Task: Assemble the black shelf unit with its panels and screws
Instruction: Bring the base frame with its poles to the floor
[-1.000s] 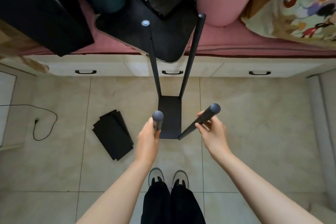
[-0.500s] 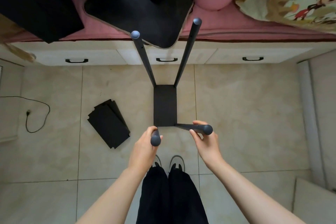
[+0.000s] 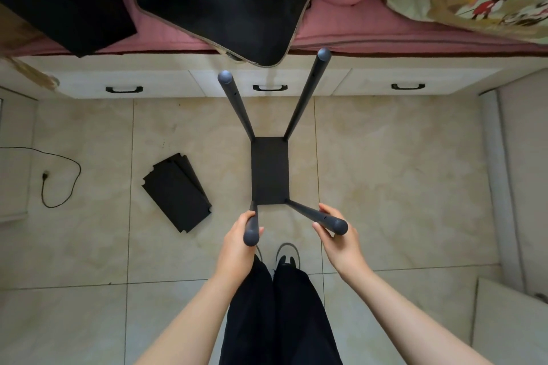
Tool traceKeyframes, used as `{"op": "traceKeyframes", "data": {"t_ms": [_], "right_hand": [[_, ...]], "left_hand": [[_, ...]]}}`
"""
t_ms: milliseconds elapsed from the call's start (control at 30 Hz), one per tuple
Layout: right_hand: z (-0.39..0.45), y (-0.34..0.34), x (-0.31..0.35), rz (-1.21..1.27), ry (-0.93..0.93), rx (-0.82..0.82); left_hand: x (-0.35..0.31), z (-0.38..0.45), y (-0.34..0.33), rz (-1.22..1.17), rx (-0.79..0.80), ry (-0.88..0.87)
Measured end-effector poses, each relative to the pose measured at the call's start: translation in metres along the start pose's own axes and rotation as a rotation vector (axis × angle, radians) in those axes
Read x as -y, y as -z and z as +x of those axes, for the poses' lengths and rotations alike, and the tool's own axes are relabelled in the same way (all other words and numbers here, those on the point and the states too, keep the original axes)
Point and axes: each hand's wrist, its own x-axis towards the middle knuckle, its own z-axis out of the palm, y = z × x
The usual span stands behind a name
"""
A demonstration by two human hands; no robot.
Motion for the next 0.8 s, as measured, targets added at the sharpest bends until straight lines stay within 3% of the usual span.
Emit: {"op": "traceKeyframes", "data": {"t_ms": [200,533,800], "right_hand": [[-0.003,0.002,-0.002,-0.069,0.014,-0.015],[-0.037,0.026,0.032,-0.221,0.061,-0.001],[-0.106,0.055,0.092,-0.568,0.317,0.076]], "left_hand": [[-0.002,-0.004,0.008,0.044,0.032,0.005],[-0.03,-0.046,0.034,0.147,-0.049,-0.076],[-0.071,-0.127,0.074,0.148,-0.041,-0.112]]}}
